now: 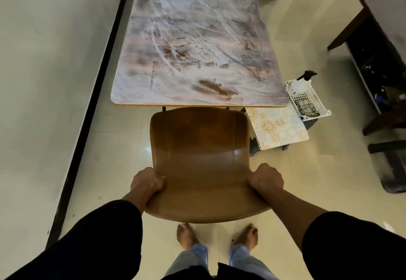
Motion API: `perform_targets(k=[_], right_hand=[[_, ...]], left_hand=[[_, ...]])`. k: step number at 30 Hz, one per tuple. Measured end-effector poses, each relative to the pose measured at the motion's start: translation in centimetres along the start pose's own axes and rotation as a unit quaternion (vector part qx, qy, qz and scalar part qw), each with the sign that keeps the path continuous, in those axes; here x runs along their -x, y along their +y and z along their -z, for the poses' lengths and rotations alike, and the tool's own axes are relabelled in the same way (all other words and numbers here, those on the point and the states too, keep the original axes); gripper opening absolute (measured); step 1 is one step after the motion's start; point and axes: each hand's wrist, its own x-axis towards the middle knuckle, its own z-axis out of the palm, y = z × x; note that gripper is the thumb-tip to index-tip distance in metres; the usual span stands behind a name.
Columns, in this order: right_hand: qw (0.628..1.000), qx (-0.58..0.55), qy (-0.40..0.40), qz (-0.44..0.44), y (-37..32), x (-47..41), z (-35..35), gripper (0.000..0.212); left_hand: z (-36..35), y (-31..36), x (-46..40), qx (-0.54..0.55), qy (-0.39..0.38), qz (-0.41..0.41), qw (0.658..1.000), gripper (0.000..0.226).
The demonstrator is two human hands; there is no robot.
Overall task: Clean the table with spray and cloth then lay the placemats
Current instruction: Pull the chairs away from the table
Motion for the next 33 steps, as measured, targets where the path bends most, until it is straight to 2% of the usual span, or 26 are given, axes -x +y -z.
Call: perform_targets(k=[15, 19, 22, 28, 31, 33], right_hand=[[0.999, 0.034, -0.015, 0.002, -0.9, 1.8, -1.2, 0.012], [0.999, 0.039, -0.022, 0.028, -0.8, 2.5, -1.0, 0.010], [0.994, 0.067, -0.054, 0.072, -1.1, 2.6, -0.7, 0.011], [0.962, 0.130, -0.121, 0.207, -0.2, 4.0, -1.4, 0.046], [0.925, 0.143, -0.136, 0.323, 0.9, 6.6, -0.6, 0.075], [0.895, 0.164, -0.138, 0.391, 1.8, 8.7, 0.1, 0.091]], left_hand=[[-0.3, -1.4, -0.5, -0.016, -0.023, -0.003, 1.000, 0.031], [-0.4, -1.7, -0.3, -0.029, -0.019, -0.005, 0.999, 0.028], [0.2, -1.4, -0.2, -0.079, -0.006, -0.029, 0.996, 0.028], [0.8, 0.5, 3.2, -0.115, -0.059, -0.167, 0.977, 0.051], [0.0, 1.0, 6.9, -0.124, -0.104, -0.260, 0.952, 0.066], [-0.7, 0.7, 9.4, -0.148, -0.097, -0.331, 0.927, 0.074]])
